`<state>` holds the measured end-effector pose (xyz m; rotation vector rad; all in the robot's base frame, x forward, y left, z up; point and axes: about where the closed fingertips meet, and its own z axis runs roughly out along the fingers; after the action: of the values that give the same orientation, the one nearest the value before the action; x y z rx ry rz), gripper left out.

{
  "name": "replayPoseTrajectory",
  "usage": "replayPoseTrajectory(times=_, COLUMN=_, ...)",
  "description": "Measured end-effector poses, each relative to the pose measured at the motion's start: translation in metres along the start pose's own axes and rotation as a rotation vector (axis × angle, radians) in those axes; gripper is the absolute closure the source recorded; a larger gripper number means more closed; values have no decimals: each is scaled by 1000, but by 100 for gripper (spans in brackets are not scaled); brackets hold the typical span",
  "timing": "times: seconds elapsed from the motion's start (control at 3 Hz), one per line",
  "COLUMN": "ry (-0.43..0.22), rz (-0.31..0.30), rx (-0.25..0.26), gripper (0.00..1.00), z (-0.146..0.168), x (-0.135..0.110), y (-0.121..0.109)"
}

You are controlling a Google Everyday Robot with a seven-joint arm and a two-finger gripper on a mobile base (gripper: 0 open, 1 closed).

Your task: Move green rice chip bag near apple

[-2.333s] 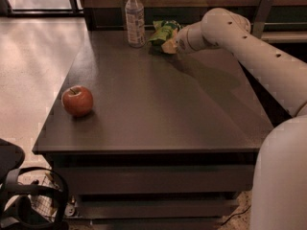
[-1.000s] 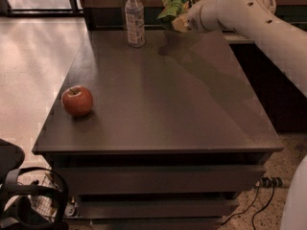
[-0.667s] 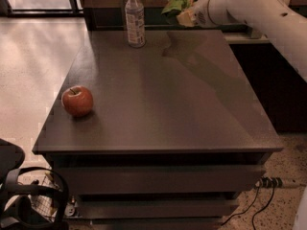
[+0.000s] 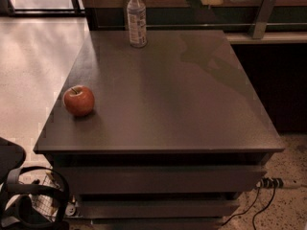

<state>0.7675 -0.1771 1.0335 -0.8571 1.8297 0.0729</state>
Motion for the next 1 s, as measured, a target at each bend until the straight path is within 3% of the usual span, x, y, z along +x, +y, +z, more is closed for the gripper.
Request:
replayPoseTrajectory(times=0.33, ry=11, rz=7, rx=-118, gripper=100, z=-58, x=6, y=-2)
replayPoseTrajectory(times=0.67, ry=39, rz=-38, rx=-243, gripper=100, z=-85, x=22, y=15)
replayPoseTrajectory(times=1.0, ry=87, rz=-46, rx=-320, gripper=100, z=-89, x=34, y=33)
